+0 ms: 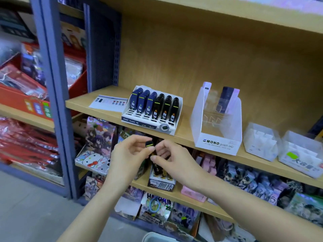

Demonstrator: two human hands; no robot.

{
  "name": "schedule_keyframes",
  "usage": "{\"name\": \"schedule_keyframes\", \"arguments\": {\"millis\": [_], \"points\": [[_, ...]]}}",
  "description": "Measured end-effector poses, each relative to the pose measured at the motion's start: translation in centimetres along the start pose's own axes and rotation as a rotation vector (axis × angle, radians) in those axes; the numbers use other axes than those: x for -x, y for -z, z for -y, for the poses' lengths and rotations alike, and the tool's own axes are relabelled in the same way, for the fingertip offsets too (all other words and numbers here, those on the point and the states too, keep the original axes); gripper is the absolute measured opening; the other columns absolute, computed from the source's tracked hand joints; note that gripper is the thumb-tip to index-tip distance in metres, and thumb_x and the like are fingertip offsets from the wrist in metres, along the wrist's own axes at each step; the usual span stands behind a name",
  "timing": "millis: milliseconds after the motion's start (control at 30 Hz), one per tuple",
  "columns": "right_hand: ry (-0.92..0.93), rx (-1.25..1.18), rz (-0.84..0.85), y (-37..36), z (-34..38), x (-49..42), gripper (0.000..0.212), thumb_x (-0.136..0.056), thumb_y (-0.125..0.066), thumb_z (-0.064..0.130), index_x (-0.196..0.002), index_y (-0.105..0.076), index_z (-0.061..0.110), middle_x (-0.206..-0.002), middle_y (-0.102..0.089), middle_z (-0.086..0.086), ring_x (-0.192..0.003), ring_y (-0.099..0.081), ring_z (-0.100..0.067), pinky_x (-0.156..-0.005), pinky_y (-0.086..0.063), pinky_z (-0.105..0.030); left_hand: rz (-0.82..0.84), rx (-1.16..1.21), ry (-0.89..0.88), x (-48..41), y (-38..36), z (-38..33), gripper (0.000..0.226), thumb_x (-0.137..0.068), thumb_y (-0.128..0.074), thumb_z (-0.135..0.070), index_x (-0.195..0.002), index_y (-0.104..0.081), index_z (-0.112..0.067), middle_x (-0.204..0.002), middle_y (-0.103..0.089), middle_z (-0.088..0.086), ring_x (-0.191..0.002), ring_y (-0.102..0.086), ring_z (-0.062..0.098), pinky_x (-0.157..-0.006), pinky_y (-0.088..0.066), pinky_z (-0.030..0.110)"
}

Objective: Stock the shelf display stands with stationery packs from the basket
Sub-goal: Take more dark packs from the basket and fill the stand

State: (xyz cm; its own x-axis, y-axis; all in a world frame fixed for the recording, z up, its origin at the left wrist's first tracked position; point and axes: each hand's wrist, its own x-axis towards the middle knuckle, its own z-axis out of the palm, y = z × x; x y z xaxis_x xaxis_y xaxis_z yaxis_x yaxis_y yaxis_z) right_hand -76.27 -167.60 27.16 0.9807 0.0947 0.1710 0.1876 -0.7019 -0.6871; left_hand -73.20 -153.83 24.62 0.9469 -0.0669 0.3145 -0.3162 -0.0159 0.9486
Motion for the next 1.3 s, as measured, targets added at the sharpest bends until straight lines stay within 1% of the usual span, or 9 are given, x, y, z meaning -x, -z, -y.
{"name": "schedule_keyframes", "arguments": {"millis": [133,267,400,500,867,967,1100,1200,1300], "points": [[0.075,0.092,-0.022,0.6,0.7,-0.8,0.016,-0.091,-0.061,0.024,-0.097,-0.046,0.026,-0.082,-0.058,0.008,-0.07,-0.052,0.001,-0.066,-0.044,-0.014,0.085,-0.163,-0.193,-0.7,0.5,-0.5,0.032,-0.087,-0.064,-0.006,-0.089,-0.064,-0.039,-0.091,-0.061,-0.011,-0.079,-0.061,-0.002,-0.072,-0.049,0.011],[0.103,0.185,-0.165,3.3,0.7,-2.5,0.022,-0.093,-0.058,0.019,-0.103,-0.039,0.025,-0.082,-0.059,0.007,-0.065,-0.058,-0.003,-0.07,-0.048,-0.026,0.094,-0.332,-0.304,-3.1,1.0,-0.5,0.026,-0.085,-0.068,-0.015,-0.108,-0.064,-0.028,-0.101,-0.054,-0.009,-0.089,-0.054,0.0,-0.078,-0.037,0.004],[0.084,0.127,-0.42,6.3,-0.1,-5.7,0.013,-0.096,-0.052,0.012,-0.105,-0.046,0.02,-0.098,-0.065,-0.004,-0.076,-0.067,-0.01,-0.079,-0.055,-0.031,0.146,-0.545,-0.374,-5.8,1.1,0.5,0.026,-0.091,-0.061,-0.022,-0.116,-0.059,-0.022,-0.11,-0.048,-0.008,-0.111,-0.045,0.01,-0.099,-0.034,0.028],[0.049,0.115,-0.48,6.9,-0.7,-7.8,0.011,-0.099,-0.045,0.01,-0.103,-0.053,0.015,-0.093,-0.066,-0.007,-0.074,-0.065,-0.01,-0.076,-0.055,-0.023,0.151,-0.635,-0.4,-7.1,0.8,1.5,0.026,-0.093,-0.056,-0.024,-0.119,-0.058,-0.019,-0.107,-0.041,-0.01,-0.113,-0.041,0.014,-0.099,-0.028,0.03],[0.151,0.455,-0.258,7.2,-0.4,-10.5,0.019,-0.096,-0.047,0.005,-0.1,-0.065,0.011,-0.092,-0.062,-0.006,-0.072,-0.061,-0.013,-0.075,-0.049,-0.023,0.072,-0.831,-0.492,-8.2,0.2,3.7,0.025,-0.091,-0.051,-0.024,-0.112,-0.061,-0.013,-0.104,-0.05,0.001,-0.105,-0.044,0.02,-0.089,-0.024,0.028],[0.144,0.477,-0.198,7.4,-0.2,-11.2,0.014,-0.095,-0.05,0.007,-0.106,-0.056,0.015,-0.091,-0.059,-0.004,-0.074,-0.06,-0.013,-0.077,-0.05,-0.028,0.071,-0.851,-0.501,-8.2,0.2,3.6,0.024,-0.091,-0.056,-0.02,-0.112,-0.06,-0.012,-0.105,-0.051,0.003,-0.106,-0.045,0.022,-0.092,-0.027,0.031],[0.139,0.442,-0.203,7.0,-0.3,-11.9,0.017,-0.093,-0.053,0.006,-0.096,-0.043,0.019,-0.088,-0.056,-0.007,-0.074,-0.058,-0.003,-0.078,-0.051,-0.04,0.069,-0.88,-0.522,-8.3,0.2,3.5,0.022,-0.09,-0.057,-0.019,-0.109,-0.061,-0.01,-0.102,-0.053,0.005,-0.103,-0.048,0.025,-0.09,-0.033,0.036],[0.202,0.529,-0.249,6.5,-0.5,-12.2,0.013,-0.086,-0.065,0.007,-0.093,-0.055,0.012,-0.092,-0.05,-0.001,-0.08,-0.056,-0.022,-0.079,-0.049,-0.044,0.071,-0.906,-0.532,-8.4,0.2,3.4,0.026,-0.091,-0.05,-0.025,-0.109,-0.061,-0.01,-0.103,-0.052,0.005,-0.102,-0.047,0.024,-0.088,-0.033,0.035],[0.22,0.536,-0.267,6.5,-0.8,-12.1,0.013,-0.086,-0.067,0.01,-0.097,-0.06,0.009,-0.094,-0.048,-0.001,-0.082,-0.056,-0.025,-0.079,-0.049,-0.044,0.086,-0.913,-0.532,-8.4,0.1,3.2,0.025,-0.092,-0.053,-0.022,-0.113,-0.059,-0.01,-0.106,-0.052,0.005,-0.106,-0.046,0.024,-0.091,-0.031,0.034]]}}
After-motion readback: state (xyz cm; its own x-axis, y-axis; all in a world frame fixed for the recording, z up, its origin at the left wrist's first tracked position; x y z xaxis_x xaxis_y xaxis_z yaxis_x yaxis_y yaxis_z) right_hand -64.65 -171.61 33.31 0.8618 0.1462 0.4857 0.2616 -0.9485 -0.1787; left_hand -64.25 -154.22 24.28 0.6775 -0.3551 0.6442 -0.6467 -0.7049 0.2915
